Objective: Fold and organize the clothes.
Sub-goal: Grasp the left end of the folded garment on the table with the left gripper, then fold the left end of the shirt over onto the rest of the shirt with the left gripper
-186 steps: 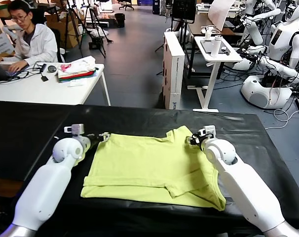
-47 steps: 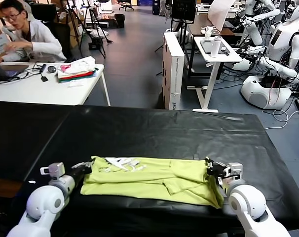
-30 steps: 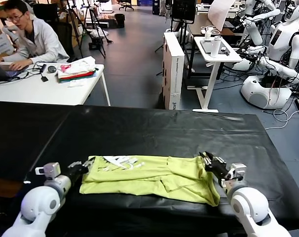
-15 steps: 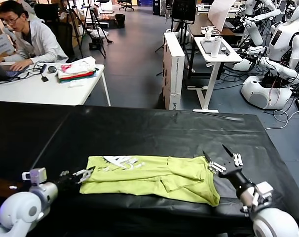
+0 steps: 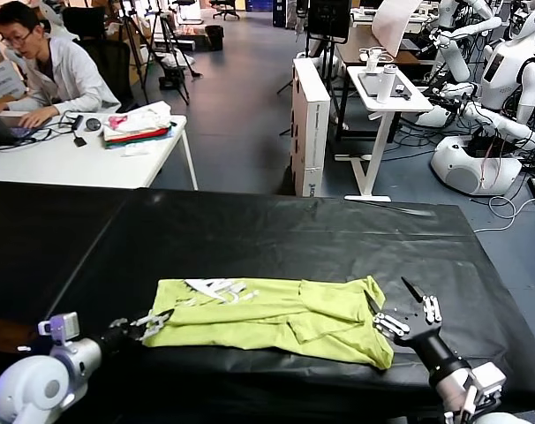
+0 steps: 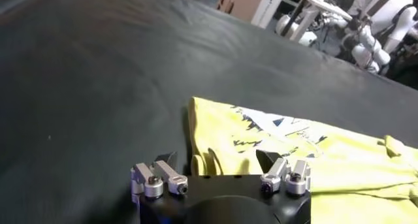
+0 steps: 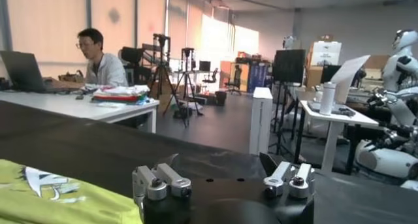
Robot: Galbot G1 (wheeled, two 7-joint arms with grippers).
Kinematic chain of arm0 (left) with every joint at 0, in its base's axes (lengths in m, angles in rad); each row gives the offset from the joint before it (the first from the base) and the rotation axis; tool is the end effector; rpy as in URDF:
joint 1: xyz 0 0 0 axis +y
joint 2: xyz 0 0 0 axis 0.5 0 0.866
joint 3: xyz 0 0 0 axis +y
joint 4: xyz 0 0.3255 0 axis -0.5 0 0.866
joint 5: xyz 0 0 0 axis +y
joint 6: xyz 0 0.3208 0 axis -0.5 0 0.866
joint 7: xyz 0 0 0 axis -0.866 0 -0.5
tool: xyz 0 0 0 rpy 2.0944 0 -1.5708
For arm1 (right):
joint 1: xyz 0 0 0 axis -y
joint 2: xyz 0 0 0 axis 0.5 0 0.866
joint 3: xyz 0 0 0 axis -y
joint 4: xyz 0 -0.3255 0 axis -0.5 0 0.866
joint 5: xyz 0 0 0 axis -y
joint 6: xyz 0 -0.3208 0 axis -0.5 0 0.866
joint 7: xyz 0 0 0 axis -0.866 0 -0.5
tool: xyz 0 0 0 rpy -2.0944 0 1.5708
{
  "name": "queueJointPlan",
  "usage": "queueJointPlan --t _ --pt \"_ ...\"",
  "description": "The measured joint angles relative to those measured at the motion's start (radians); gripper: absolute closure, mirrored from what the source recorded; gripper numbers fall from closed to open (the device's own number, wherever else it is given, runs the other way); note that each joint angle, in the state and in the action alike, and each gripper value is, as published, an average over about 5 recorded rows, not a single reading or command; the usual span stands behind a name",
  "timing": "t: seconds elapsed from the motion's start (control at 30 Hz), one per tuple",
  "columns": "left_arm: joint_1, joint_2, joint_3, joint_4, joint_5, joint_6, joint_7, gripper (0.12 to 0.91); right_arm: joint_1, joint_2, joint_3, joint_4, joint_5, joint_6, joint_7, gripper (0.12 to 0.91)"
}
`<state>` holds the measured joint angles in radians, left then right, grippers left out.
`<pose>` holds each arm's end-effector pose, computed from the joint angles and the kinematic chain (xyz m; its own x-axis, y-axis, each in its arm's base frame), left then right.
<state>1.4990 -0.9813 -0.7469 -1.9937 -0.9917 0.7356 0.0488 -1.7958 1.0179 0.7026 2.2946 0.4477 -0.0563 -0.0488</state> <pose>0.2020 0.1616 -0.2371 -0.7337 0.3311 0.5933 0.0992 0.9161 -0.3885 0.1231 -0.0958 -0.2150 -0.9562 -0.2762 0.0972 -0.2835 0.9563 -0.0713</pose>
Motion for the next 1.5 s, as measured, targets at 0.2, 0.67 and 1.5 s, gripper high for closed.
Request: queueJointPlan --t 0.2,0.67,1.5 --pt "-0.004 -0.012 0.009 0.0 -0.015 -0.001 0.001 0.21 -0.003 0.011 -0.002 0.001 -0.006 0.0 0.0 0.886" --pt "-0.014 -0.025 0.012 0.022 -0.102 -0.001 -0.015 0.85 -0.003 0.033 -0.014 0.012 -0.03 0.002 0.004 0.558" --pt "0.103 0.025 -0.139 -0.128 0.288 -0.027 -0.063 0.85 0.003 0.079 -0.041 -0.009 -0.068 0.013 0.038 0.118"
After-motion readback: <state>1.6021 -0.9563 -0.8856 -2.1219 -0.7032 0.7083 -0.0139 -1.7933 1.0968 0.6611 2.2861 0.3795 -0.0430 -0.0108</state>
